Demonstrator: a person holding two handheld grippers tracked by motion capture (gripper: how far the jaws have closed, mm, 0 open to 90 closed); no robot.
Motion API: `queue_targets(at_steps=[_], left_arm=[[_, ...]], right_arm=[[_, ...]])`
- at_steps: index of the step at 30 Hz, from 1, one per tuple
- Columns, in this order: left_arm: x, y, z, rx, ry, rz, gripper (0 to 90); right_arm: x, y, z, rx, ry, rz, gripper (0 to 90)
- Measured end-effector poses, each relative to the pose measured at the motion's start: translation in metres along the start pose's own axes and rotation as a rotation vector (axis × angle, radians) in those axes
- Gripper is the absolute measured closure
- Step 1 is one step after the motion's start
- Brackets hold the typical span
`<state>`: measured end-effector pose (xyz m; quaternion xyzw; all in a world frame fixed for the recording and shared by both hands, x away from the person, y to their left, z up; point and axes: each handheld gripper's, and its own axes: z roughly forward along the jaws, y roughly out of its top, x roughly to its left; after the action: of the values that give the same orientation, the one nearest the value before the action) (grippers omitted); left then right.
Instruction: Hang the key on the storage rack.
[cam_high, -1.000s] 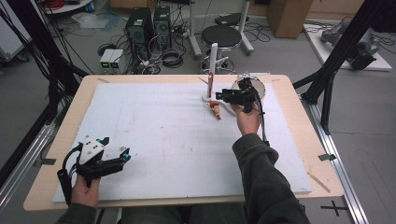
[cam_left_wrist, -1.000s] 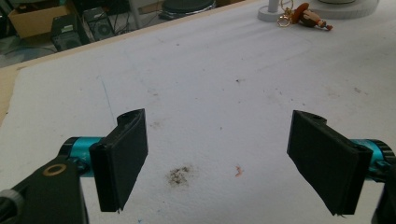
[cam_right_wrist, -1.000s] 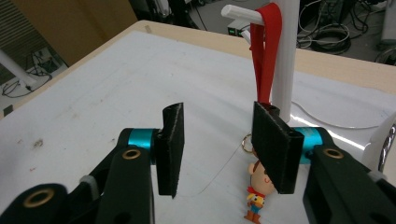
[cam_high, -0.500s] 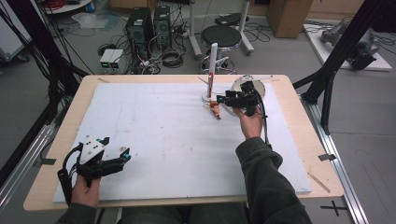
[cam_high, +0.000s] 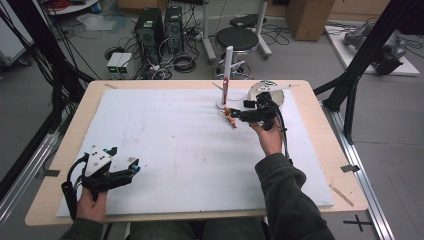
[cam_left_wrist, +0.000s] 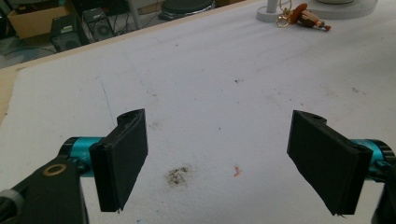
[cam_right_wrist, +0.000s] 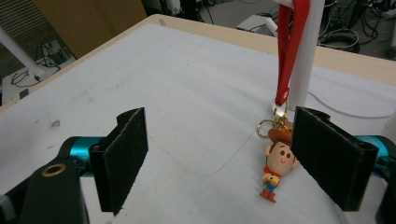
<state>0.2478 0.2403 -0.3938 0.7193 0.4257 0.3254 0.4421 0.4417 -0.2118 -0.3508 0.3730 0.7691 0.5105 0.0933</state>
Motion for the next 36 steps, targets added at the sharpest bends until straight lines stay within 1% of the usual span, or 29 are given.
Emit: queue_targets(at_steps=[2,4,6,7,13,16,21,23,26,29,34,36], left_arm=[[-0.001,0.0,0.0,-0.002,-0.002,-0.005,20.7],[-0.001,0.0,0.001,-0.001,-0.001,-0.004,20.7],[-0.001,0.0,0.001,-0.001,-0.001,-0.004,20.7],[-0.001,0.0,0.001,-0.001,-0.001,-0.004,20.7],[-0.001,0.0,0.001,-0.001,0.001,-0.005,20.7],[0.0,0.0,0.001,0.001,0.001,-0.002,20.7],[-0.001,0.0,0.0,0.0,-0.001,-0.005,20.7],[-0.001,0.0,0.001,0.0,-0.002,-0.005,20.7],[-0.001,0.0,0.001,0.002,-0.001,-0.006,20.7],[0.0,0.0,0.001,0.005,0.0,-0.007,20.7],[0.0,0.0,0.001,0.007,-0.002,-0.005,20.7],[-0.001,0.0,0.001,0.005,-0.001,-0.008,20.7]], right_arm=[[0.0,-0.002,-0.002,0.002,0.001,-0.002,15.8],[0.001,-0.003,-0.003,0.01,-0.002,0.009,13.3],[0.001,-0.005,-0.004,0.003,-0.002,0.009,12.5],[0.001,-0.005,-0.005,0.01,0.0,0.012,12.1],[0.005,-0.004,-0.008,0.001,0.001,-0.002,11.6],[0.007,-0.004,-0.009,0.005,0.0,0.0,11.4],[0.011,-0.006,-0.011,0.0,0.001,-0.018,11.3],[0.011,-0.008,-0.011,0.004,0.0,-0.021,11.0],[0.012,-0.011,-0.013,0.012,-0.016,-0.018,11.0],[0.012,-0.016,-0.014,0.02,-0.025,-0.031,11.0],[0.014,-0.022,-0.017,0.035,-0.026,-0.036,10.9],[0.015,-0.025,-0.019,0.034,-0.03,-0.049,11.0]])
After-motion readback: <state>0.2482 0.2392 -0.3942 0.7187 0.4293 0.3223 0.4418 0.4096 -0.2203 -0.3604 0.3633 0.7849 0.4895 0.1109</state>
